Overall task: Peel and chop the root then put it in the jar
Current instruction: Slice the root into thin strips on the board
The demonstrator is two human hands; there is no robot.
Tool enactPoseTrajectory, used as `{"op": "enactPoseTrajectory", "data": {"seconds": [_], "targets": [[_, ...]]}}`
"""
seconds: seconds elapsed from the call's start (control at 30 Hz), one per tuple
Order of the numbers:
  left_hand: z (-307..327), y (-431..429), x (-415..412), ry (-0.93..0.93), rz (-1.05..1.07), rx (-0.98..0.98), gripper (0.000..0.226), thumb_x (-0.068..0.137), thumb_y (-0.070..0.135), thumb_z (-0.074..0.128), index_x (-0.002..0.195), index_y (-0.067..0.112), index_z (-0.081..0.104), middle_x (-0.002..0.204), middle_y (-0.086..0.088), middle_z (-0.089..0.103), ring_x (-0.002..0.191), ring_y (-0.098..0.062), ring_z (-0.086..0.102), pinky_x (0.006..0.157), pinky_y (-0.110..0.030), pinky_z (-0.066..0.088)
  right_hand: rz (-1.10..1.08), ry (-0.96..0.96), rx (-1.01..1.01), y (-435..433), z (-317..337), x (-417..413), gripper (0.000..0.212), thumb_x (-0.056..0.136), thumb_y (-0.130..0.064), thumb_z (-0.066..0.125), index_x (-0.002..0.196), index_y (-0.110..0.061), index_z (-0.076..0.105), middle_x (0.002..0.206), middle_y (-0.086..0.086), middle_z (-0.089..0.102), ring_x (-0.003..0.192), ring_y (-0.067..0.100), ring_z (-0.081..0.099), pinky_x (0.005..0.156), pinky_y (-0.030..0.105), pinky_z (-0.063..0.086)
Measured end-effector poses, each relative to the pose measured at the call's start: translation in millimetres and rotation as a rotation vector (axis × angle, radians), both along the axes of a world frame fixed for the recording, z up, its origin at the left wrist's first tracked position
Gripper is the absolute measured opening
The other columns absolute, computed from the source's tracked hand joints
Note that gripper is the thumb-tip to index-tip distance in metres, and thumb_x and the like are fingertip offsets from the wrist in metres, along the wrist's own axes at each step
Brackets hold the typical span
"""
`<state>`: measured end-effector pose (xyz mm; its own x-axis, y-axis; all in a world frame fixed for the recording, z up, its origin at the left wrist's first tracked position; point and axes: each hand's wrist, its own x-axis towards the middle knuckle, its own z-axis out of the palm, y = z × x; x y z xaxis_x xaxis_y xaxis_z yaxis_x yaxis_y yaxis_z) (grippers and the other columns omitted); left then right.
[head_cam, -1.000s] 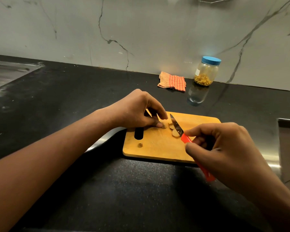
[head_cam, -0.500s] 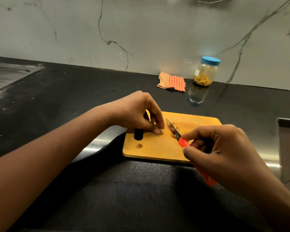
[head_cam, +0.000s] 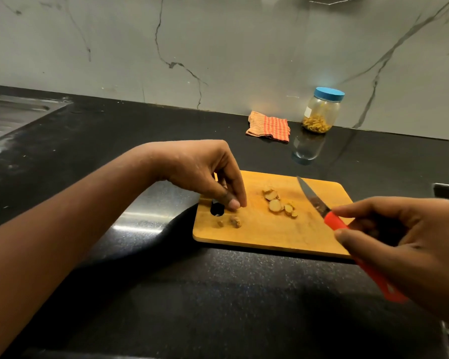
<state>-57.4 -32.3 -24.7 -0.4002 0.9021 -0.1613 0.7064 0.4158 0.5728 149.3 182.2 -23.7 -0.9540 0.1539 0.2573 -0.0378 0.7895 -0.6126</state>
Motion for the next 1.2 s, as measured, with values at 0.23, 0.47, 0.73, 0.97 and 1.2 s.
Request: {"op": "enactPoseTrajectory", "data": {"seconds": [0.23, 0.47, 0.73, 0.97, 1.2], "targets": [[1, 4, 5, -0.003, -0.017, -0.080, 0.015, 0.082, 0.036, 0.073, 0.096, 0.034, 0.076, 0.093, 0.018, 0.073, 0.083, -0.001, 0.064, 0.071, -0.015, 0.044, -0.045, -0.049, -0.021, 13, -7, 12, 0.022, 0.063, -0.027, 0.077, 0.083, -0.036, 0.073, 0.067, -0.007, 0.070, 0.058, 0.009, 0.065, 0.055, 0.025, 0.054], [0, 6, 6, 0.042, -0.007, -0.087, 0.013, 0.083, 0.035, 0.073, 0.095, 0.034, 0.077, 0.093, 0.020, 0.071, 0.085, -0.002, 0.064, 0.078, -0.020, 0.045, -0.004, -0.044, -0.071, 6, -17, 8, 0.020, 0.066, -0.020, 0.075, 0.081, -0.033, 0.073, 0.069, -0.006, 0.072, 0.057, 0.016, 0.066, 0.051, 0.035, 0.053], [-18, 44, 17, 0.146, 0.118, 0.203, 0.030, 0.085, 0.034, 0.070, 0.115, 0.037, 0.068, 0.126, 0.019, 0.062, 0.113, 0.001, 0.055, 0.087, -0.019, 0.048, 0.020, -0.029, -0.077, 5, -29, 6, 0.020, 0.069, -0.023, 0.077, 0.085, -0.034, 0.073, 0.072, -0.012, 0.071, 0.061, 0.005, 0.066, 0.055, 0.023, 0.054], [-29, 58, 27, 0.226, 0.048, 0.148, 0.033, 0.088, 0.038, 0.067, 0.121, 0.033, 0.066, 0.121, 0.014, 0.064, 0.109, -0.003, 0.055, 0.093, -0.022, 0.047, 0.043, -0.028, -0.058, 1, -29, 2, 0.019, 0.069, -0.026, 0.074, 0.086, -0.033, 0.072, 0.070, -0.014, 0.069, 0.062, 0.006, 0.064, 0.053, 0.022, 0.052], [-32, 55, 28, 0.293, 0.082, 0.197, 0.027, 0.085, 0.039, 0.071, 0.110, 0.028, 0.072, 0.106, 0.013, 0.068, 0.096, -0.006, 0.062, 0.082, -0.023, 0.055, 0.044, -0.003, -0.019, -7, -31, -9, 0.021, 0.068, -0.033, 0.070, 0.089, -0.029, 0.073, 0.068, -0.008, 0.069, 0.063, 0.006, 0.064, 0.052, 0.019, 0.052]]}}
